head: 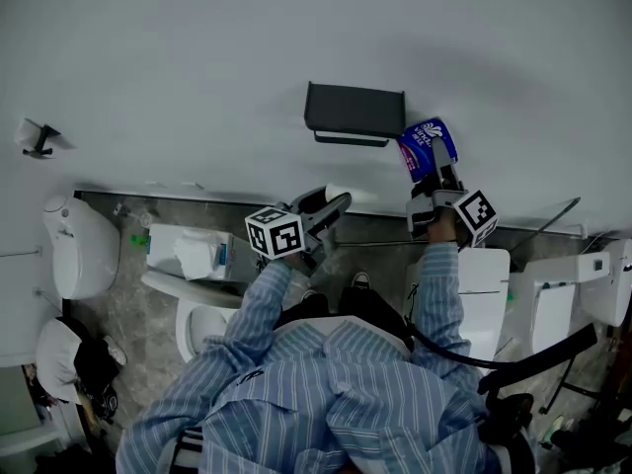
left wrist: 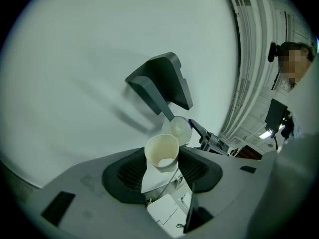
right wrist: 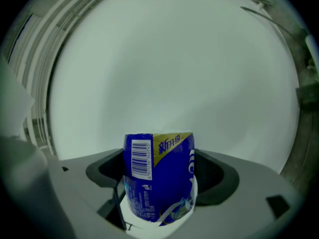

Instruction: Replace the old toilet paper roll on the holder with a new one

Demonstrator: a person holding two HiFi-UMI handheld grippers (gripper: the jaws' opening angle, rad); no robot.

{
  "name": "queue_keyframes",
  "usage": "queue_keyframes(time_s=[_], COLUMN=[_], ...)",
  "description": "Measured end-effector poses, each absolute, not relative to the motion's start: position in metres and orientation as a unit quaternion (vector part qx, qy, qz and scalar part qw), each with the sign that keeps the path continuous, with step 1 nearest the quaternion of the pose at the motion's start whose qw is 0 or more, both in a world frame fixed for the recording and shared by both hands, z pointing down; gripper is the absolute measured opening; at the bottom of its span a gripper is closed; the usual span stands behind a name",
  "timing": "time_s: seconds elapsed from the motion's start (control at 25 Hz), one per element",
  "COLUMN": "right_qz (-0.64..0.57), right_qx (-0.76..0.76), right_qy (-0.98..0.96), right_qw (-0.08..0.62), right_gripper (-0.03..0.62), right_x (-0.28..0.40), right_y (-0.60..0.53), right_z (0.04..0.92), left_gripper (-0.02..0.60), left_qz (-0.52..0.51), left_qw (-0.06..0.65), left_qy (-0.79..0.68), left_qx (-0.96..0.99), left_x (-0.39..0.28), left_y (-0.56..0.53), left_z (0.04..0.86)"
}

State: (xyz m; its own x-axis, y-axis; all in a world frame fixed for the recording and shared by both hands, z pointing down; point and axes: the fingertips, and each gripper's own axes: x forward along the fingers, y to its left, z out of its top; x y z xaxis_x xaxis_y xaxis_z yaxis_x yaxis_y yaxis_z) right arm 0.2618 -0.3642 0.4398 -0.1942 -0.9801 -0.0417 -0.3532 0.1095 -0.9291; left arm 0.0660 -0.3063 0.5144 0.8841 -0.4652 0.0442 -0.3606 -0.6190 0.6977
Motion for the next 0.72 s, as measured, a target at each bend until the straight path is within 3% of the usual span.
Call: queue_keyframes(time_s=[0.72], right_qz=[-0.514], right_qx=[-0.428], right_qy=[0.585], right_qw=[0.459], right_gripper=[0.417], right_x=[0.219], right_y=[-0.378], right_z=[0.453], left_gripper=[0.198], left_qz=[-0.080], left_qw=[0.381], left_qy=[-0.243], left_qx=[0.889], left_x=[0.049], left_y=[-0.310], left_z=[0.520])
